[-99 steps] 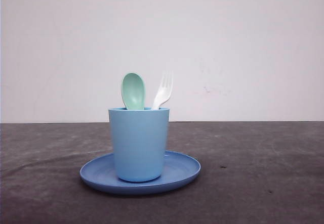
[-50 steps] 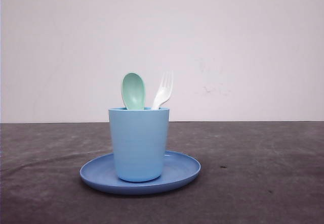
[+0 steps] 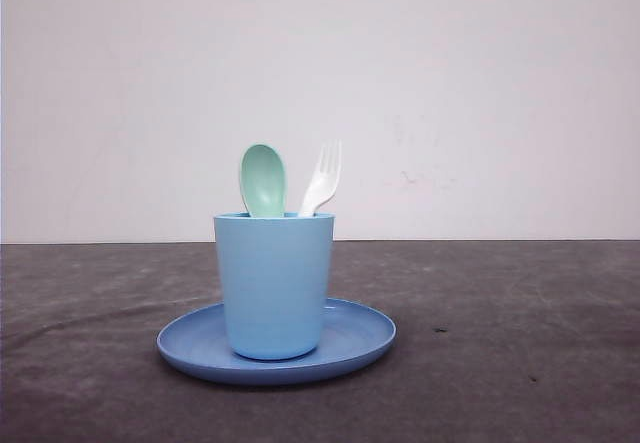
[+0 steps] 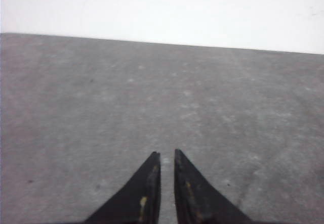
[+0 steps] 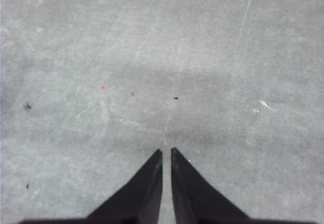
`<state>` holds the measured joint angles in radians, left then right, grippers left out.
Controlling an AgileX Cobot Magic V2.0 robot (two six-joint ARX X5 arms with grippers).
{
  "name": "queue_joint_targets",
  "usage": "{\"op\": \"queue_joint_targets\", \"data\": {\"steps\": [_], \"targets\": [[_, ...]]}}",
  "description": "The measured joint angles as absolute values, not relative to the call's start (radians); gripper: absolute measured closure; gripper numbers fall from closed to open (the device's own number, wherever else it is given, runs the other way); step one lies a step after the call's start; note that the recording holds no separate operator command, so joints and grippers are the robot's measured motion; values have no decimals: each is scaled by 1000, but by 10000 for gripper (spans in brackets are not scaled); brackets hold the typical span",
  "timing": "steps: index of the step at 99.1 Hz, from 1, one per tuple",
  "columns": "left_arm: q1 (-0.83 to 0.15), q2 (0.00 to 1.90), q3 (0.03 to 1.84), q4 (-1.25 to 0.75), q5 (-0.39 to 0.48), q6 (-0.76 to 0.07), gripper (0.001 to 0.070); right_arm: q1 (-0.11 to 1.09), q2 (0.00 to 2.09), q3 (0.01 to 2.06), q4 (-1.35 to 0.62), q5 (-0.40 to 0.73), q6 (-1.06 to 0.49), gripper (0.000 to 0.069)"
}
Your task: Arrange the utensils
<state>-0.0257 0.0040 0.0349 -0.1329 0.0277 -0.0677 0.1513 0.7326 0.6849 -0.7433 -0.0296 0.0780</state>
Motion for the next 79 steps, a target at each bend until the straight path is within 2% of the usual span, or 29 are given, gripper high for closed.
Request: {"op": "queue_joint_targets", "data": {"steps": [20,34,79], "targets": [[-59,4,32,-118,-8,-69,685,151,733,685,-743,-29,78,662],[-60,4,32,-178,-34,-69,685,151,733,685,-743,-29,78,662],[-61,4,32,-184,-44,-70,685,151,733,685,-743,-29,78,662]]}}
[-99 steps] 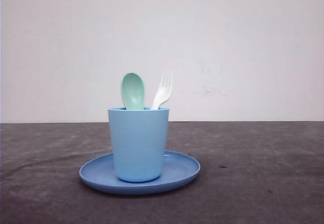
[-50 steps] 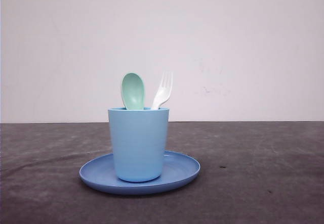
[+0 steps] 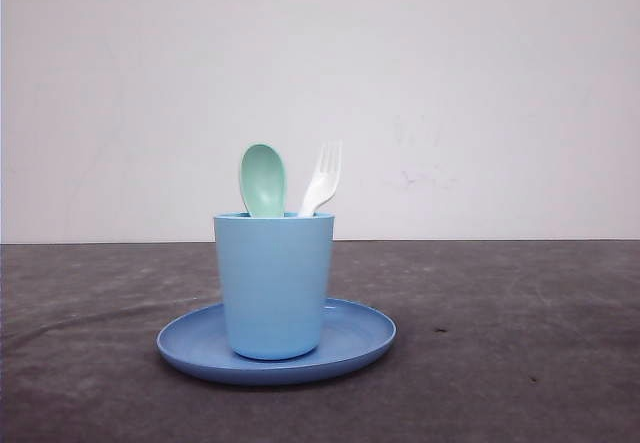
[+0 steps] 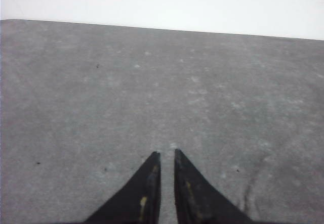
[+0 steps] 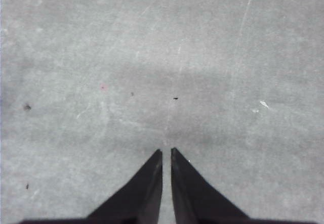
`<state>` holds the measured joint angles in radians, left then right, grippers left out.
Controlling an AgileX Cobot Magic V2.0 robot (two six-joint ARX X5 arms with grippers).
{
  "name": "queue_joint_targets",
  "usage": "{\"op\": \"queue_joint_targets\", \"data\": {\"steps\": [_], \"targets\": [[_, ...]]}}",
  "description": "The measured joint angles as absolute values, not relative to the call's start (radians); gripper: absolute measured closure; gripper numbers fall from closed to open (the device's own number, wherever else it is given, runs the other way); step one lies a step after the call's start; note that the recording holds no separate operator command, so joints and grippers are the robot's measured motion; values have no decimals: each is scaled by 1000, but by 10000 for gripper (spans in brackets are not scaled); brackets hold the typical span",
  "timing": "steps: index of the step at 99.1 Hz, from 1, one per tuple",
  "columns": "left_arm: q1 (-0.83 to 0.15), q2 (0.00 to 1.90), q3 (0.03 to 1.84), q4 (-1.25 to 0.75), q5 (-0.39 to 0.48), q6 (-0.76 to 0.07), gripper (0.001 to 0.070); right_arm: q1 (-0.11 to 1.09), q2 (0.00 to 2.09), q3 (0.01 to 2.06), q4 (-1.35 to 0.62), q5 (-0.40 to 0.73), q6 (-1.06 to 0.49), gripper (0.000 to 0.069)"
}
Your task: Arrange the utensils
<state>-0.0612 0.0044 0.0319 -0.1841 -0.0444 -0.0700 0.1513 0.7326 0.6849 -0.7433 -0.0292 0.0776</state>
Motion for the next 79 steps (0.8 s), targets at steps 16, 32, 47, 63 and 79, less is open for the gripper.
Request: {"op": "queue_joint_targets", "data": {"steps": [16,32,47,63,79], "targets": [[-61,4,32,-184,-44,-70,685,151,733,685,-743,-29,78,662],[-61,4,32,-184,-45,-70,685,151,733,685,-743,-29,78,662],[-61,4,32,-184,-45,-70,685,151,733,685,-743,-29,78,662],[-35,4,32,-184,-45,-70,685,151,733,685,-743,-29,78,662],[-17,4,32,-184,-29,-70,685,151,733,685,-743,-29,78,662]]}}
